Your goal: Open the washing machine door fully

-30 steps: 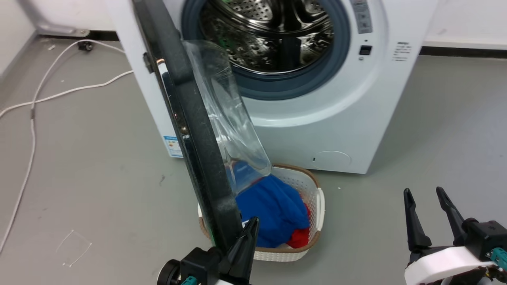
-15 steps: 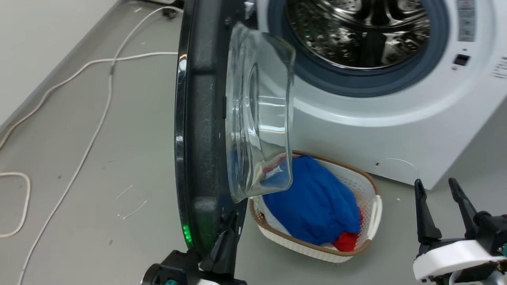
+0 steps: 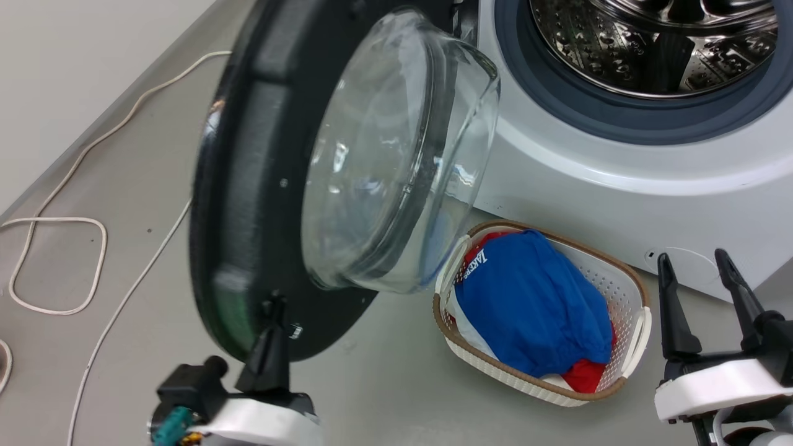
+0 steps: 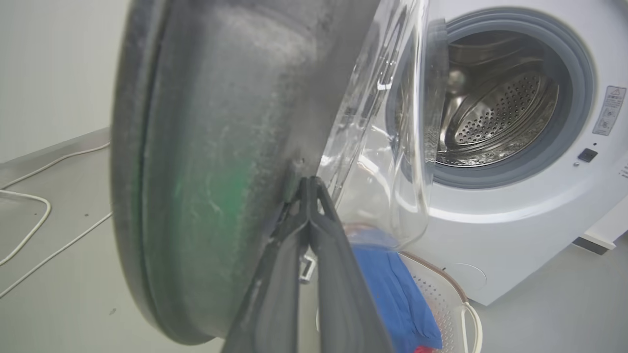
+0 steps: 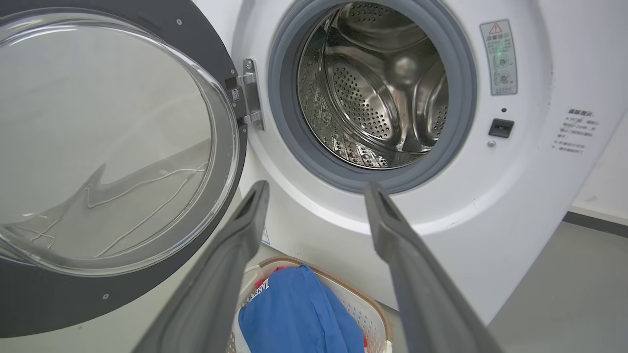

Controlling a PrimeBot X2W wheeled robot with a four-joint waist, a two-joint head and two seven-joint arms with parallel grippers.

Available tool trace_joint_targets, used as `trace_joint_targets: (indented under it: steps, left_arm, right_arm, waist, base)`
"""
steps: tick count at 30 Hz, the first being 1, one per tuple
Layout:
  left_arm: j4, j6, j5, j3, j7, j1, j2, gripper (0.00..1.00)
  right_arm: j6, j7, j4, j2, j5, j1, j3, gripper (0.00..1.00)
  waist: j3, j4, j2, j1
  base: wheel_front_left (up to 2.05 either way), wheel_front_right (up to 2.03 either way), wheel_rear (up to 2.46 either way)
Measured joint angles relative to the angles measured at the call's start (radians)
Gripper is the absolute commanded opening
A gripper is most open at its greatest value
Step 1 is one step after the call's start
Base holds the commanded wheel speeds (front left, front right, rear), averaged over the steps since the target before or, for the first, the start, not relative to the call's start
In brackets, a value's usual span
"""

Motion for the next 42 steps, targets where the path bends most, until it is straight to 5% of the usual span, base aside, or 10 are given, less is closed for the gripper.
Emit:
trace_joint_targets:
  steps: [7,27,42]
  left_arm:
    - [0.045,-0.020,-0.036,0.147,-0.013,-0.068,0.037,0.00]
    - [0.318,-0.168,-0.052,0.530,-0.016,-0.269,0.157,0.00]
    - [0.465,-0.222,0.010,0.622,-0.016,-0.337,0.164,0.00]
  right_arm:
    - [0.000,0.028,-0.052,-0.021,-0.001,-0.019,0.002,1.00]
    - [0.000,0.063,-0.105,-0.037,-0.008,-0.063,-0.012,1.00]
    - [0.000,0.040,-0.060,-0.020,-0.002,-0.063,-0.011,1.00]
  waist:
    - [0.036,-0.021,0.0000,0.0000]
    - [0.170,-0.137,0.0000,0.0001]
    - [0.132,-0.160,0.0000,0.0001]
  base:
    - [0.00,0.00,0.00]
    - [0.00,0.00,0.00]
    - [0.00,0.00,0.00]
